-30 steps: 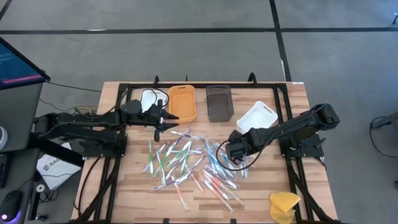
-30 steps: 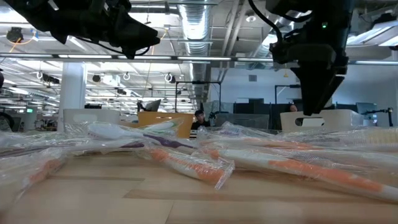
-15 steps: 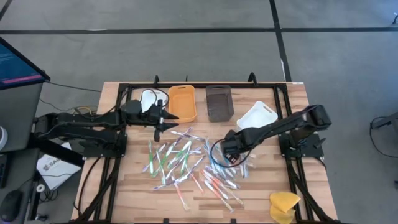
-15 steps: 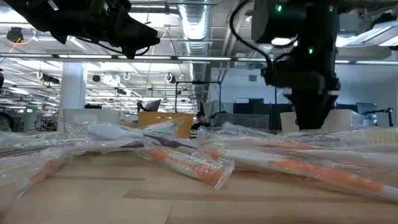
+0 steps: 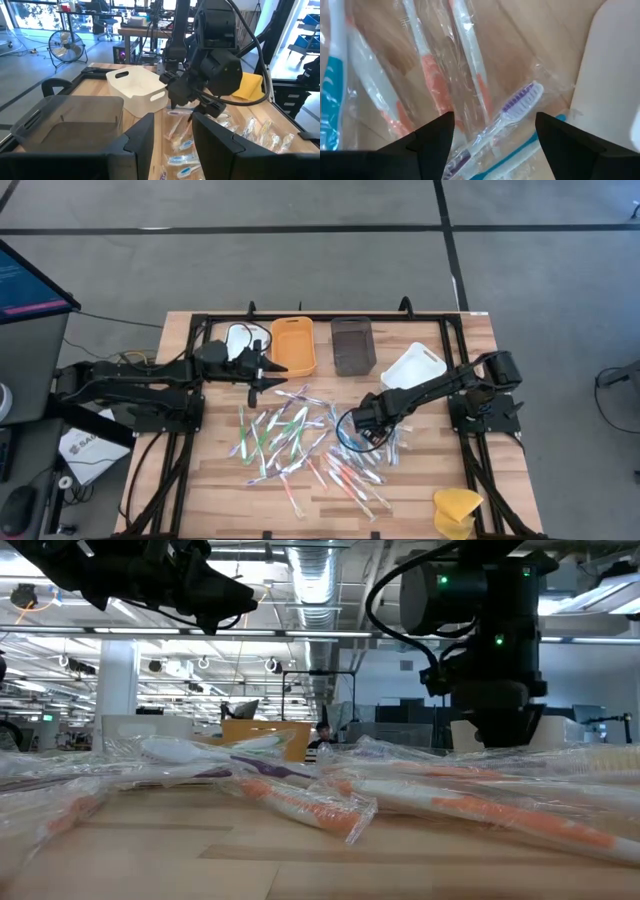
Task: Pick & Place Toothbrushes
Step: Put the violet toothbrush into the gray bin
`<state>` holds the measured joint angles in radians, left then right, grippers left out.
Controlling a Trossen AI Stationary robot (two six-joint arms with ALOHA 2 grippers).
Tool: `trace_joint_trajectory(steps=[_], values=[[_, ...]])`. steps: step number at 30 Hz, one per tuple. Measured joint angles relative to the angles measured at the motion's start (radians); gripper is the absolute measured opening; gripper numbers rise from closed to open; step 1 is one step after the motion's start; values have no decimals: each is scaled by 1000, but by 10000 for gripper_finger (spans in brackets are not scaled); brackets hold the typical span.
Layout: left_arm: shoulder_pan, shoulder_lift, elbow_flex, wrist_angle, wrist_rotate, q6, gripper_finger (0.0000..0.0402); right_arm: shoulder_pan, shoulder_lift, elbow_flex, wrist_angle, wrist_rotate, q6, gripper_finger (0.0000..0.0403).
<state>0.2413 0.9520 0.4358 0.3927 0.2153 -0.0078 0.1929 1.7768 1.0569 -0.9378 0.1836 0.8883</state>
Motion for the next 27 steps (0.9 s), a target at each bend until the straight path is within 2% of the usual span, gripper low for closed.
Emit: trace_joint_trajectory(steps=[8, 17, 21, 27], values=[[0, 0, 0, -10, 0, -27, 127, -11, 18, 1, -7, -1, 71, 221], [0, 0, 0, -10, 2, -27, 127, -12, 26, 0, 11, -7, 57, 174], [0, 0, 0, -10, 2, -27, 127, -12, 26, 0, 9, -7, 46, 122], [0, 0, 0, -10, 3, -27, 127, -11, 26, 1, 8, -7, 15, 20]])
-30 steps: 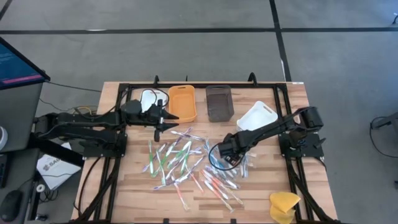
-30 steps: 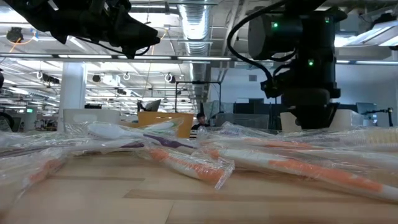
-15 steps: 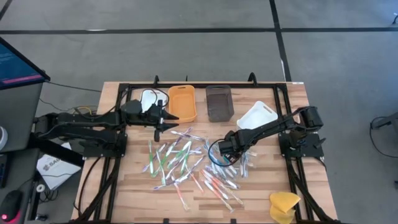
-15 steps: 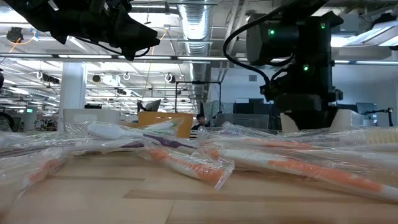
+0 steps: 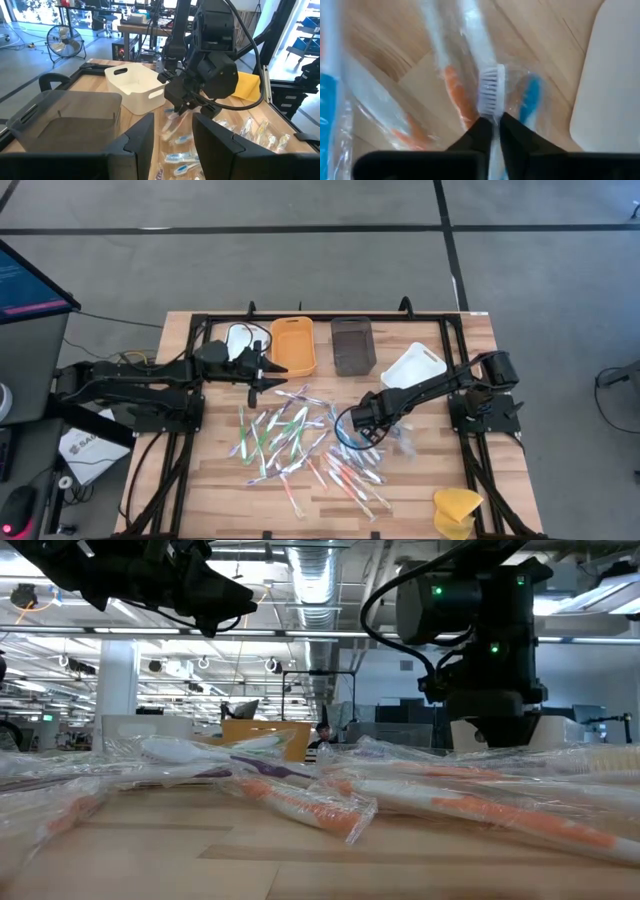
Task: Pick & Place Toothbrushes
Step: Put the violet toothbrush into the gray bin
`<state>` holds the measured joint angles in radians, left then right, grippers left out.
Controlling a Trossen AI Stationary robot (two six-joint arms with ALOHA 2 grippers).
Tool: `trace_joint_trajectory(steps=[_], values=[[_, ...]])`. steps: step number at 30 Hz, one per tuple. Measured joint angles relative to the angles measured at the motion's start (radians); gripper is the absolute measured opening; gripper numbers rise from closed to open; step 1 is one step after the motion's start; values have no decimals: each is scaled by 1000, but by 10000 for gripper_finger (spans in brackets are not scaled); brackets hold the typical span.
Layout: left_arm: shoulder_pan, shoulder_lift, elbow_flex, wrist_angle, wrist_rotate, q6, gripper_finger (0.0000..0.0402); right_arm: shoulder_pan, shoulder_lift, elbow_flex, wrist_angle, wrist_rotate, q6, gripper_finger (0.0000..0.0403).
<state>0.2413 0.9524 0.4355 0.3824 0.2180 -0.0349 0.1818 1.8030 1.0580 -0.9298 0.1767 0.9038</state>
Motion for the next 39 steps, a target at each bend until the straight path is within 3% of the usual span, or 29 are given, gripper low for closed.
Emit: trace_joint_trajectory(steps=[8, 15, 25, 32, 39], values=[[0, 31, 0, 5, 0, 3, 127, 0, 0, 7, 2, 4, -26, 9], [0, 108, 0, 10, 0, 3, 127, 18, -5, 97, -40, 12, -71, 7], [0, 130, 0, 18, 0, 5, 127, 76, -5, 339, -331, 135, -92, 3], [0, 130, 0, 17, 0, 30, 127, 128, -6, 528, -652, 266, 41, 4], [0, 130, 0, 14, 0, 30, 127, 108, -101, 523, -634, 347, 21, 2]])
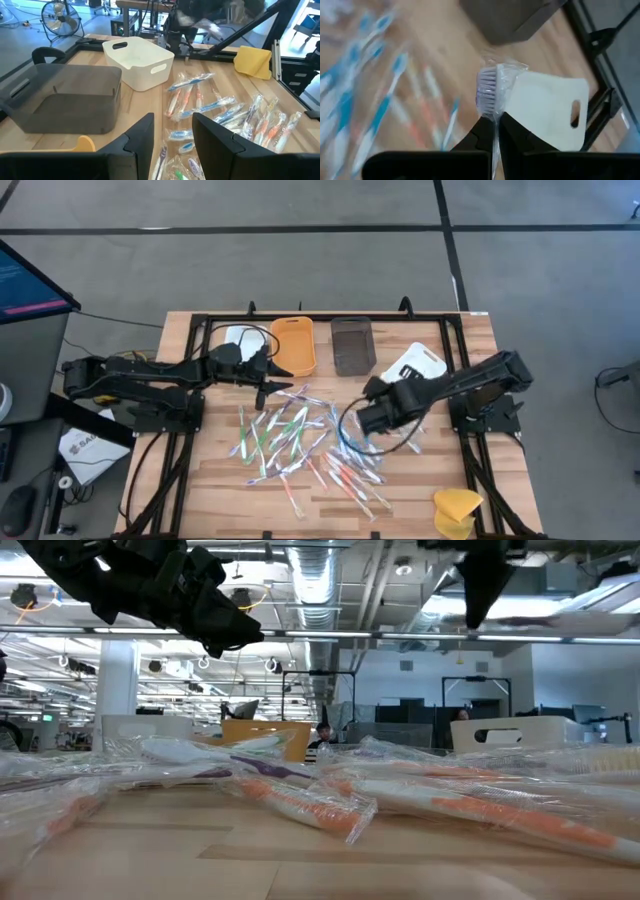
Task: Pick & Place Toothbrushes
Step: Put the violet toothbrush into the gray bin
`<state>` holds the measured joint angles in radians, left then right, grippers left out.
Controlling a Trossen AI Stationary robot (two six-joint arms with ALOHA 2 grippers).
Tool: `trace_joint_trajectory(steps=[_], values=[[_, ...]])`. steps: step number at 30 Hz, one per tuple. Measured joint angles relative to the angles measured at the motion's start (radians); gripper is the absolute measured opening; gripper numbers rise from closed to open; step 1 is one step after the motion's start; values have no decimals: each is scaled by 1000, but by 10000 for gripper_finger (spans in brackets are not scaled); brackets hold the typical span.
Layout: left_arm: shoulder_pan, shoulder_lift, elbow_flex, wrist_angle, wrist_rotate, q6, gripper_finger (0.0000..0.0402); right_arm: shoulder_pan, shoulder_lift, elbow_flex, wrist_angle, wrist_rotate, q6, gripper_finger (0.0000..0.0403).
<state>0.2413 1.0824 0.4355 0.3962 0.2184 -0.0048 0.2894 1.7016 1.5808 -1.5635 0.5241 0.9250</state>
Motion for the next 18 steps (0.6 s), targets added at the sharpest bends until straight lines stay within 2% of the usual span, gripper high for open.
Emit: trace_joint_trajectory(steps=[8, 18], values=[[0, 0, -8, 1, 0, 0, 127, -63, -121, -47, -2, 197, 35, 2], [0, 0, -8, -4, 0, 0, 127, -124, -368, -263, 25, 210, 144, 2]])
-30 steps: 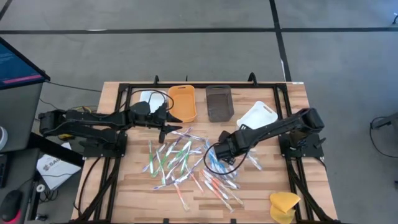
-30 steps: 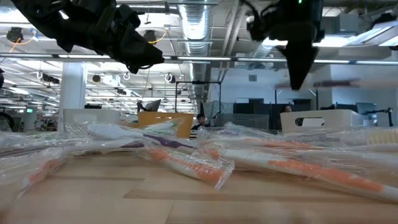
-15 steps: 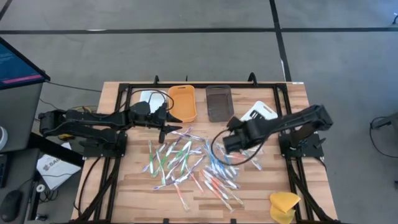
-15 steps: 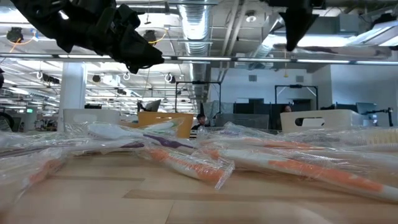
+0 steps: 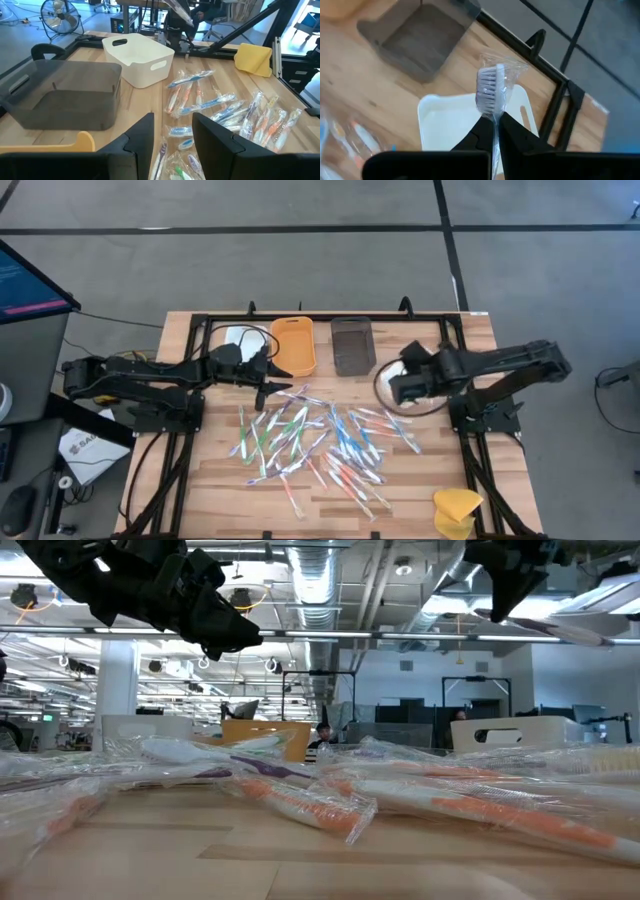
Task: Pick & Place Toothbrushes
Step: Put the violet toothbrush into the gray bin
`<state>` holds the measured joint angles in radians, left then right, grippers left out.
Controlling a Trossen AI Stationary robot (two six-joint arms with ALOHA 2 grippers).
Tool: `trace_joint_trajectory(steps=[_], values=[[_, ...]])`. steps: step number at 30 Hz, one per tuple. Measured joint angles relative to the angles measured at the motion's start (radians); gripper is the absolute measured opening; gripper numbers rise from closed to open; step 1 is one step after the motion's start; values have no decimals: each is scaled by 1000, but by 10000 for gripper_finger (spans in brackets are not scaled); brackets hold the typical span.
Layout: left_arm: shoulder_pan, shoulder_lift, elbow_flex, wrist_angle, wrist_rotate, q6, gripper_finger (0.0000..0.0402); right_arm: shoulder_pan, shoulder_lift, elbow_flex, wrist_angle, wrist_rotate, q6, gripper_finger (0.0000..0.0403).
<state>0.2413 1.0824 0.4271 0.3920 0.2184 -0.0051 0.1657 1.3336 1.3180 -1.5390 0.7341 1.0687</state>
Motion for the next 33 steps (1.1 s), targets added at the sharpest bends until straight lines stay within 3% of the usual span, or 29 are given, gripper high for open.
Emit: trace_joint_trajectory(steps=[4, 11, 21, 25, 33], values=[[0, 0, 0, 1, 0, 0, 127, -37, -61, -44, 140, -2, -110, 2], [0, 0, 1, 9, 0, 0, 127, -152, -67, -47, 466, -39, -464, 2], [0, 0, 1, 8, 0, 0, 127, -430, 52, -46, 979, -348, -962, 2], [0, 0, 1, -2, 0, 0, 127, -506, 142, -46, 1089, -439, -1042, 2], [0, 0, -31, -7, 0, 26, 127, -617, 329, 11, 1094, -554, -1067, 3]])
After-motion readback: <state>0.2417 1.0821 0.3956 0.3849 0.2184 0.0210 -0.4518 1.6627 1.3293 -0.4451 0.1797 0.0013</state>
